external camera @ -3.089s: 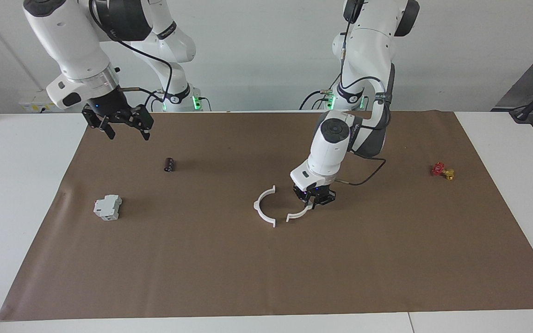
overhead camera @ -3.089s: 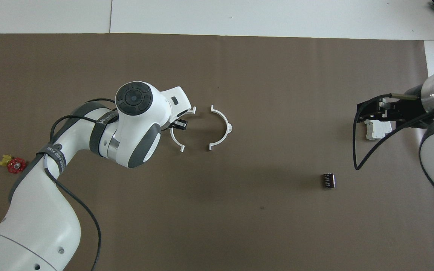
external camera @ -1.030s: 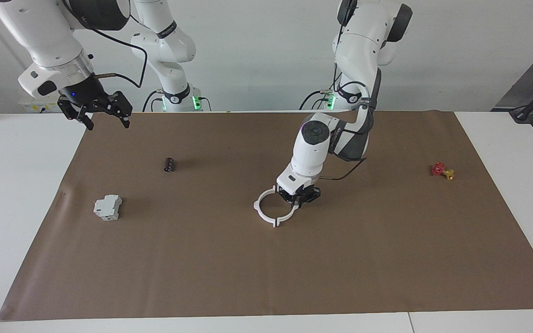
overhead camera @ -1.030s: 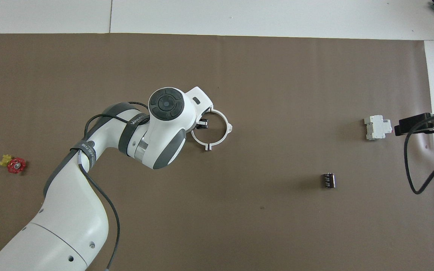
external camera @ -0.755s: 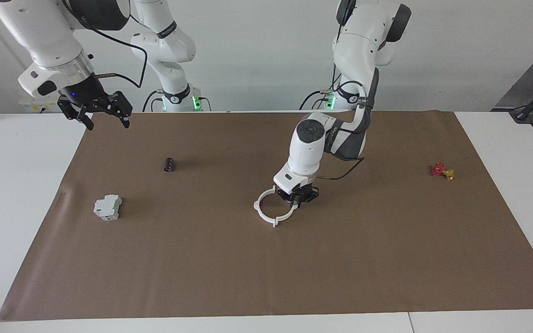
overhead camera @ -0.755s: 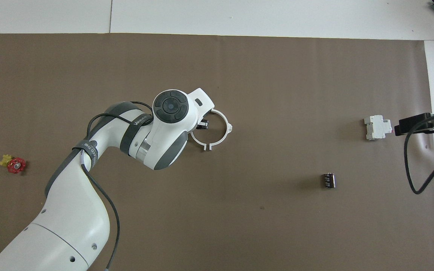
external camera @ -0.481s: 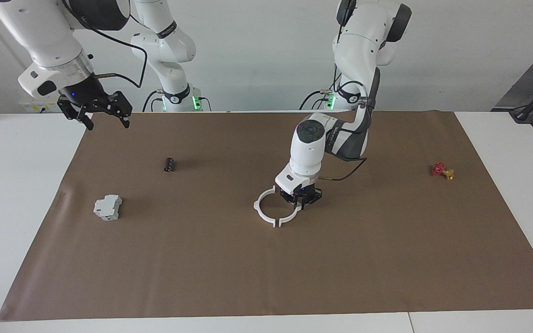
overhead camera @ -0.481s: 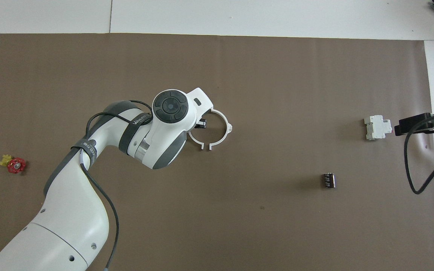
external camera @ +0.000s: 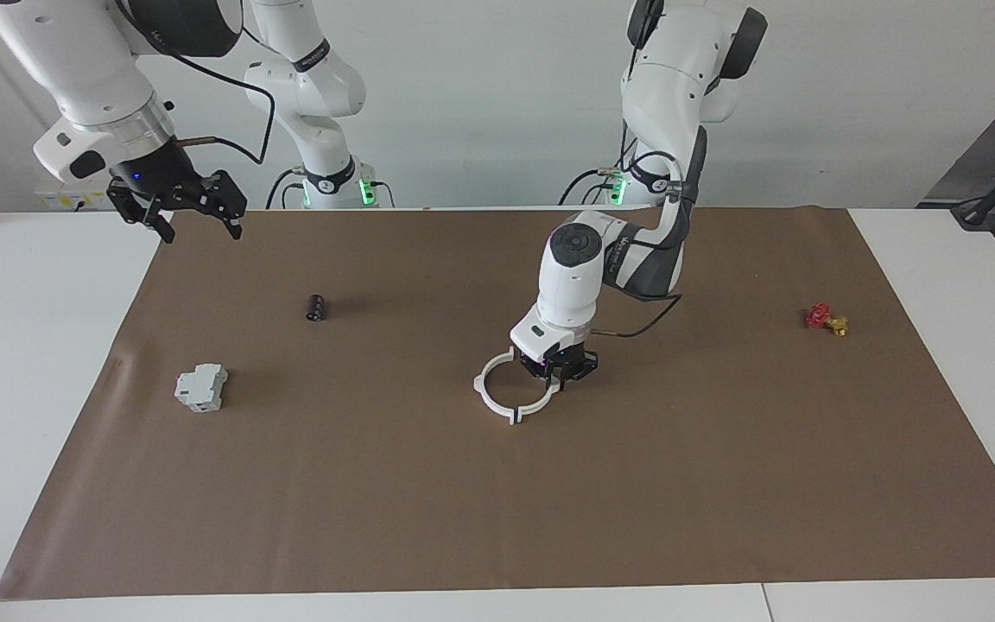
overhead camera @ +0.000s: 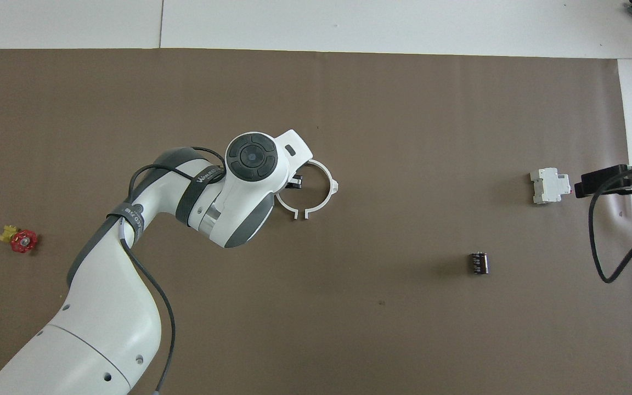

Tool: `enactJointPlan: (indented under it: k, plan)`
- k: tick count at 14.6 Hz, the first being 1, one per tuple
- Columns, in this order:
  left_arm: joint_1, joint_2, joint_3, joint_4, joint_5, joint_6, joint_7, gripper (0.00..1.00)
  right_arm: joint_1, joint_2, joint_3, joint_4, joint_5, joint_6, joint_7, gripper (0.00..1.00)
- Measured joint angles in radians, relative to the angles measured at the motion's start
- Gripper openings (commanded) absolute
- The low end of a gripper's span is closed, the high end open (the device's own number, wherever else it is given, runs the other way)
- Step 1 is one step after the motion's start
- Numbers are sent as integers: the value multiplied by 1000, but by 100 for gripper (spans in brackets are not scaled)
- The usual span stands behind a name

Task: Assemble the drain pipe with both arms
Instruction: 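Press the held piece against the centered piece with the left gripper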

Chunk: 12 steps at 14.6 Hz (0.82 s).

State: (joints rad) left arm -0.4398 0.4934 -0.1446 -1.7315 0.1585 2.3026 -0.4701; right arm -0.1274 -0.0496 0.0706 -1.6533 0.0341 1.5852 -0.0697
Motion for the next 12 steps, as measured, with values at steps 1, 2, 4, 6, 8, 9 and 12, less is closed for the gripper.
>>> enactJointPlan:
  k: [1, 2, 4, 6, 8, 9, 12]
  plan:
    - [0, 1, 0, 0, 0, 0, 0, 0, 0, 0, 0, 0, 0, 0, 0, 100]
    - [0, 1, 0, 0, 0, 1, 0, 0, 0, 0, 0, 0, 0, 0, 0, 100]
    - [0, 1, 0, 0, 0, 2, 1, 0, 0, 0, 0, 0, 0, 0, 0, 100]
    - [-1, 2, -1, 0, 1, 5, 1, 0, 0, 0, 0, 0, 0, 0, 0, 100]
    - [-2, 2, -2, 0, 1, 8, 1, 0, 0, 0, 0, 0, 0, 0, 0, 100]
    - [-2, 2, -3, 0, 1, 10, 1, 0, 0, 0, 0, 0, 0, 0, 0, 100]
    - [-2, 2, -3, -1, 2, 14, 1, 0, 0, 0, 0, 0, 0, 0, 0, 100]
